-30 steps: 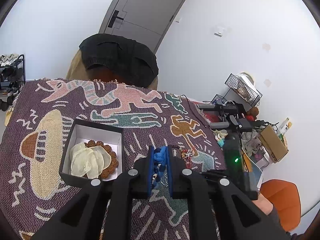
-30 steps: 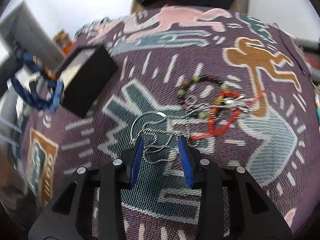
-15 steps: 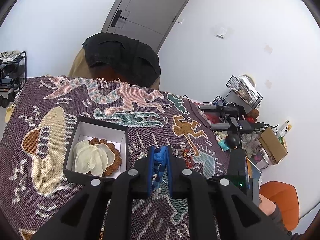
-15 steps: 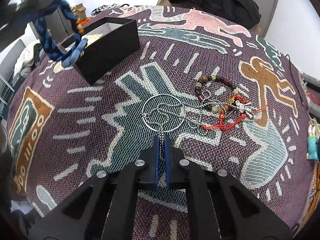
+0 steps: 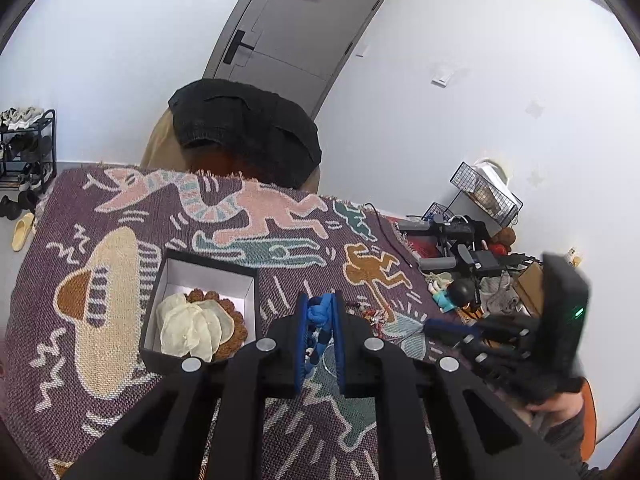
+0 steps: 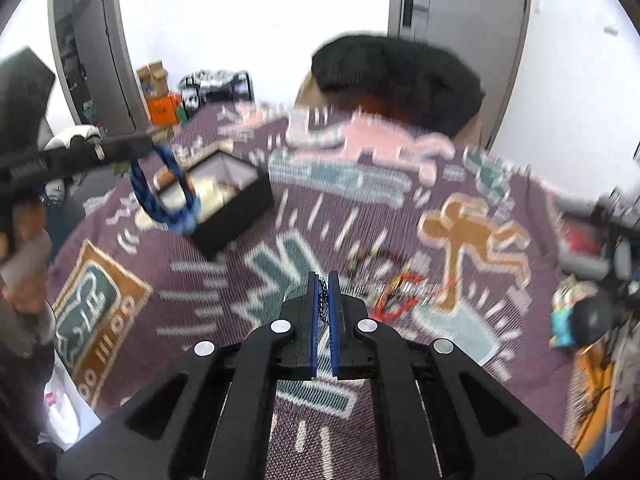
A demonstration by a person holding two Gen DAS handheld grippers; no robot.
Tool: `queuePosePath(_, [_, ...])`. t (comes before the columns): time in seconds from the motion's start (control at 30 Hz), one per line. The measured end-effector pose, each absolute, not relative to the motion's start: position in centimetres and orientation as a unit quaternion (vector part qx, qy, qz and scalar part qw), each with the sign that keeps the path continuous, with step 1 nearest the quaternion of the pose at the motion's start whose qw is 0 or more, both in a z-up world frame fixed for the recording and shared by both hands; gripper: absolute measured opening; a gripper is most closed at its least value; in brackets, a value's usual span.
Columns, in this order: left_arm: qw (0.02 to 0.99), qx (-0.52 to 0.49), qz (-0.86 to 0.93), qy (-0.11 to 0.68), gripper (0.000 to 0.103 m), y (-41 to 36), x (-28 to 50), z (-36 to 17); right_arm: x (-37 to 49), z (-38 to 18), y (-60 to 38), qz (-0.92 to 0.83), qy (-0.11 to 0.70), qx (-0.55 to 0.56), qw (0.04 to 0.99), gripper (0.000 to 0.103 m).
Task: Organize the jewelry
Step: 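Drop the blue strand into the black box with the left tool while the right lifts the chain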
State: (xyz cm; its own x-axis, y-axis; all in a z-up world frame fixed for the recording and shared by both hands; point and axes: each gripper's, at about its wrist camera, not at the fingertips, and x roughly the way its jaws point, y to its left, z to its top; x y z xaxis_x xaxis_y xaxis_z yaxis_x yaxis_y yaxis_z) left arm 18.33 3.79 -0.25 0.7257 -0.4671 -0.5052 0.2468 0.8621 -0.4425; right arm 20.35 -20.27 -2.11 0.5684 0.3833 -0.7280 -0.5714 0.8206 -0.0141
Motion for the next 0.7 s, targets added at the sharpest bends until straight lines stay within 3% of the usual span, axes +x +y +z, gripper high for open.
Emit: queuePosePath(0.7, [0.936,-0.138,-0.176,0.271,0.010,4.5,16.9,6.4,18.9,17.3,-22.4,0.190,0.201,-0.146,0.950,0.005])
